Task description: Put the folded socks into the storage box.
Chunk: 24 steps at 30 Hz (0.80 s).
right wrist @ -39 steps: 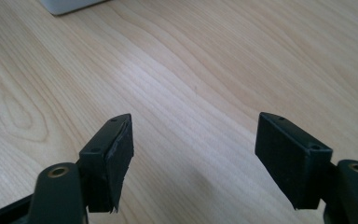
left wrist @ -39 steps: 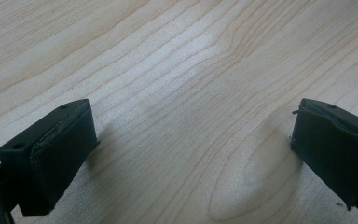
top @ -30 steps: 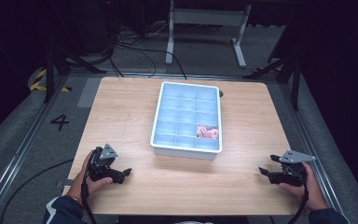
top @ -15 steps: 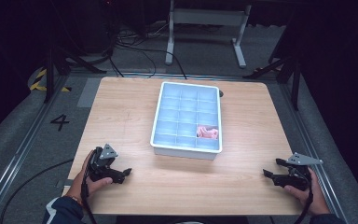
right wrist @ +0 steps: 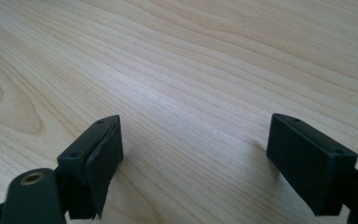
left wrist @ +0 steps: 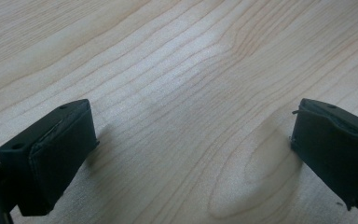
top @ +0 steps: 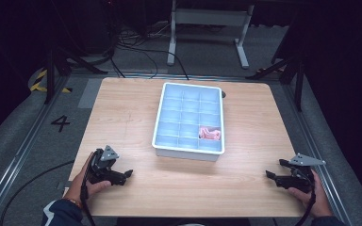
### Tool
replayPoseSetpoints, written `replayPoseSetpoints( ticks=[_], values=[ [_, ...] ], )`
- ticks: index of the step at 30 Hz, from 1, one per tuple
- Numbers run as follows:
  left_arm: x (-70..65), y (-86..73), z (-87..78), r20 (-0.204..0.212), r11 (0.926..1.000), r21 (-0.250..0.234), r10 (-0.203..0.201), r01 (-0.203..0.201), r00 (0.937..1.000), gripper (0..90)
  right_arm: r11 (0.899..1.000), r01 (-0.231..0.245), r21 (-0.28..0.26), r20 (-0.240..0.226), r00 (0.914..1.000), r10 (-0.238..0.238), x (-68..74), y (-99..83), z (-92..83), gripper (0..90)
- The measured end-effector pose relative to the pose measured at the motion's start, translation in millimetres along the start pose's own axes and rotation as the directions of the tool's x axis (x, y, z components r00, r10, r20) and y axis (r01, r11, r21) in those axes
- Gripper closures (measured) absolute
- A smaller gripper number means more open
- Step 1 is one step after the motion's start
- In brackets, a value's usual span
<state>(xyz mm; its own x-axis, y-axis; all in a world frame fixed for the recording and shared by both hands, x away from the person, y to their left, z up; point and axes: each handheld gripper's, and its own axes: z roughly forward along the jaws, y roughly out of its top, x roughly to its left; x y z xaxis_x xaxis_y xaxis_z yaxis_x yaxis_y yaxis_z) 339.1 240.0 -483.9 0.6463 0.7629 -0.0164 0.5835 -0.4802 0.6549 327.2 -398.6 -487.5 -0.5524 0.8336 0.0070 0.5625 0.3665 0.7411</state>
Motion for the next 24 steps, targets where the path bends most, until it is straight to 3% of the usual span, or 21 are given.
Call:
replayPoseSetpoints(
  ticks=[24],
  values=[
    [0.3,0.3,0.0,-0.002,1.0,0.001,0.001,-0.001,1.0,0.0,1.0,-0.005,0.001,0.005,1.0,0.005,-0.2,0.1,0.2,17.4]
  ],
)
